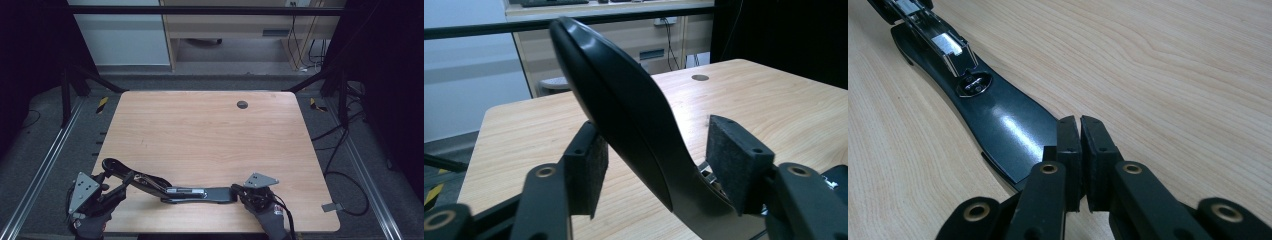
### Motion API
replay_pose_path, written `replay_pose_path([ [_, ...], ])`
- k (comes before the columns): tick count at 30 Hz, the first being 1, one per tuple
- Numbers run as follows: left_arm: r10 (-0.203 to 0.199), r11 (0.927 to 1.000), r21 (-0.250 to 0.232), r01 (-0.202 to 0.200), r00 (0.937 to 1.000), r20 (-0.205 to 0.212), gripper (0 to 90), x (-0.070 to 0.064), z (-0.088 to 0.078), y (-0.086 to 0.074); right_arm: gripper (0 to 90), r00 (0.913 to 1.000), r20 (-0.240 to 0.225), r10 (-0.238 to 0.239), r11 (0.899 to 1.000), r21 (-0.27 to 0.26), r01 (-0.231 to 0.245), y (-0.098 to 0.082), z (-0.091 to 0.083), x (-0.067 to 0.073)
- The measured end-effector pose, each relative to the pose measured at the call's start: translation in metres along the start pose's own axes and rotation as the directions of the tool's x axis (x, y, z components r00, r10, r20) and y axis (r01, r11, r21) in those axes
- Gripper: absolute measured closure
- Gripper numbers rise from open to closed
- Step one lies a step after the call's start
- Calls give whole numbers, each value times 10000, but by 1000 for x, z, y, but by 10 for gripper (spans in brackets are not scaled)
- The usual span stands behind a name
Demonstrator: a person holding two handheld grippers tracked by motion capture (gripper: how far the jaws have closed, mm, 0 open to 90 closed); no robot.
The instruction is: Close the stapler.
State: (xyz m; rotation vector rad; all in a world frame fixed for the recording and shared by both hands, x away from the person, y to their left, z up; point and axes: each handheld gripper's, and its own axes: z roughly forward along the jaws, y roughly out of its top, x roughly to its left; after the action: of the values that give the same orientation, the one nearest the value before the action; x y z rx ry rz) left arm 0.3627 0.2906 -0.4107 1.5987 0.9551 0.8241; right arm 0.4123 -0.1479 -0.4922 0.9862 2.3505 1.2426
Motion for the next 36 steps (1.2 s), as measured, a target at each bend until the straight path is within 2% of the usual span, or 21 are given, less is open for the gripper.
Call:
replay_pose_path([
  [8,-123,9999,1,123,9999,-51,485,2,0,1,900,9999,-131,46,10000,8,-46,0,3,3],
  [22,-246,9997,18,246,9997,0,502,2,-1,2,900,9996,-285,-3,9995,303,12,-1,10,10],
  [36,-340,9994,61,339,9994,58,517,0,-1,5,900,9991,-371,193,9997,129,-189,-3,11,10],
])
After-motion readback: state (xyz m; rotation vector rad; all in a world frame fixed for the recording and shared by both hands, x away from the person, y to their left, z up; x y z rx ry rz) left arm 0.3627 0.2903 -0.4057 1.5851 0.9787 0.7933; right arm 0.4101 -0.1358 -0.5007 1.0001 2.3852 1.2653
